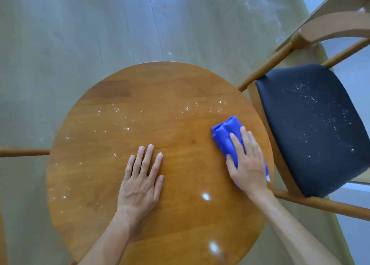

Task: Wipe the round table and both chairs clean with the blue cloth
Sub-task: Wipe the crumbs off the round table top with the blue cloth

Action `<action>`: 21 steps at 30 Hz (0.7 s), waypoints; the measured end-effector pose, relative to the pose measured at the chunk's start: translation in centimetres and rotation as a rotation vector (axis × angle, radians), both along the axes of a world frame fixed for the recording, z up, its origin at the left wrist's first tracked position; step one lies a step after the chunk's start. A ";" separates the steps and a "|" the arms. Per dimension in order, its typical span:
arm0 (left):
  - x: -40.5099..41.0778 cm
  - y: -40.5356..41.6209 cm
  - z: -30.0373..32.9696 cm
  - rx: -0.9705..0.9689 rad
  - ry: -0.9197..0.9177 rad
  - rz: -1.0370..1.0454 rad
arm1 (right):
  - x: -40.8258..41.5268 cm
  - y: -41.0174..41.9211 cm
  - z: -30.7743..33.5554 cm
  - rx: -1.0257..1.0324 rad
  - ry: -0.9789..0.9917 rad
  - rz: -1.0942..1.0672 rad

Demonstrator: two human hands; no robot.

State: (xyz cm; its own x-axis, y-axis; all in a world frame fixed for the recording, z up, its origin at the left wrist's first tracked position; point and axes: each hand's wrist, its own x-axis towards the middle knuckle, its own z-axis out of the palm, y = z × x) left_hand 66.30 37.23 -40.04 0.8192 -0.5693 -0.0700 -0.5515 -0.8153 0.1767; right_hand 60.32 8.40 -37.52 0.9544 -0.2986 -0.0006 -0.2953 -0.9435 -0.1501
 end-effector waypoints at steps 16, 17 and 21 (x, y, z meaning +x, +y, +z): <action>0.1 0.1 -0.3 -0.017 0.028 0.003 | 15.8 12.3 -0.2 0.064 -0.017 0.671; 0.1 0.1 -0.3 -0.018 0.033 -0.002 | 15.1 10.0 -0.1 0.052 -0.009 0.678; 0.1 0.2 -0.3 -0.017 0.051 -0.002 | 11.1 0.5 -0.2 0.023 -0.015 0.130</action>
